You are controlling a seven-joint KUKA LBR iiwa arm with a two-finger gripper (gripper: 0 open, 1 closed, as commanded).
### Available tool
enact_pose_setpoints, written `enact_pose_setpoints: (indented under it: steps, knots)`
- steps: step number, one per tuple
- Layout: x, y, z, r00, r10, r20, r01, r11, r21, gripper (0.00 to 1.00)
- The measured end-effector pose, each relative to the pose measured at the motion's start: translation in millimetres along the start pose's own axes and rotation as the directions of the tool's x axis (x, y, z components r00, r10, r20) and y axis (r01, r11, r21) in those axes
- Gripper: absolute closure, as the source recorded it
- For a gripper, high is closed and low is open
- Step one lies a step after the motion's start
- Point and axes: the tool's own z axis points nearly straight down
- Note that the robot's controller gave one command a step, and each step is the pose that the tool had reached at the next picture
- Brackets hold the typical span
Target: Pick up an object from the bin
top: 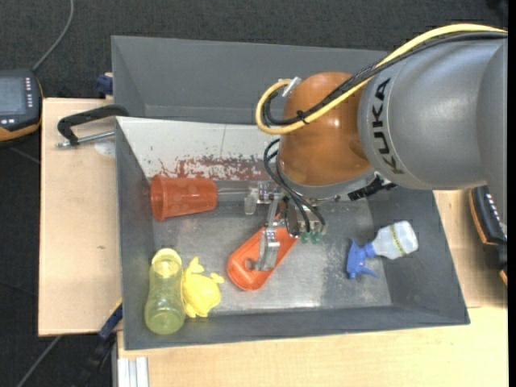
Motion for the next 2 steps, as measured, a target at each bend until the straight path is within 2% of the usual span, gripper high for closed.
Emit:
enact_pose_setpoints:
  steps: [1,2]
  knots:
    - [-1.9,-0.5,-4.7,1.0,0.002,0.009,-0.002,1.0,-0.001,0.0]
    - [4.8,-6.0,18.1,0.992,-0.124,0.016,0.124,0.992,-0.001,0.0]
